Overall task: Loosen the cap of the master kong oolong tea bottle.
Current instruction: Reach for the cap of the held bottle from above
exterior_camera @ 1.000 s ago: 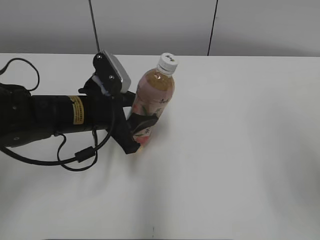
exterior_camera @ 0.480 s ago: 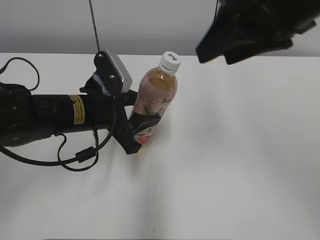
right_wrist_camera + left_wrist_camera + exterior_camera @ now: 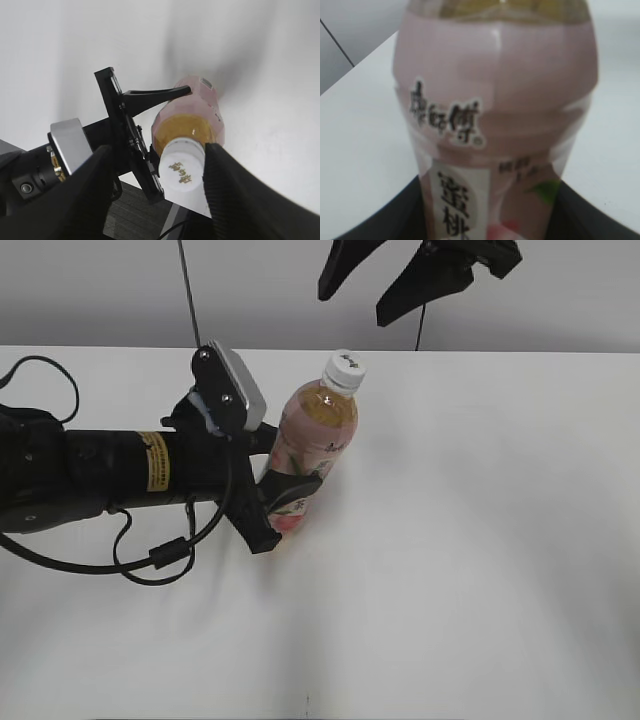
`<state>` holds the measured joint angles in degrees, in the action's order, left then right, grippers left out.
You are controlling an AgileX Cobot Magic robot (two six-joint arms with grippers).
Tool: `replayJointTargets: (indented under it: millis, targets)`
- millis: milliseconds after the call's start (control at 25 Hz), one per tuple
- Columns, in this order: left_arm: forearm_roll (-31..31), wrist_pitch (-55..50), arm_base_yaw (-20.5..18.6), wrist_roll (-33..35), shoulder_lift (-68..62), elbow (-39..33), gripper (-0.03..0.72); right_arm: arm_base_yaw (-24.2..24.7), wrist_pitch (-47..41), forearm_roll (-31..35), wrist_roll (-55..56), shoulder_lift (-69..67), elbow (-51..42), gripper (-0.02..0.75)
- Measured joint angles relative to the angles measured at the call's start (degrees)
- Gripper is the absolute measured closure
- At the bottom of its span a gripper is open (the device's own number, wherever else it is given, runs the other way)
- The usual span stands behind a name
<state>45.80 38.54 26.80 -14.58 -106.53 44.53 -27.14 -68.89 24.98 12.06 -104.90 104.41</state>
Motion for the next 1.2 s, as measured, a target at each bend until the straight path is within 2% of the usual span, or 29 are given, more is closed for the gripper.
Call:
replayJointTargets:
  millis: [400,680,1200]
  targets:
    - [0.1,-0.06,0.0,0.0,0.0,0.0,0.316,-0.34,-0.57,-0.57,9.28,-1.68,0.48,0.304]
    - [0.15,-0.68,0.0,0.0,0.0,-0.05,0.316,-3.39,-0.81,-1.57,9.93,-3.0,-1.07,0.304]
    - [0.26,-0.24,0.0,0.0,0.0,-0.05,0.316,-3.4,-0.88,-6.71,10.36,-3.0,-1.93,0.304]
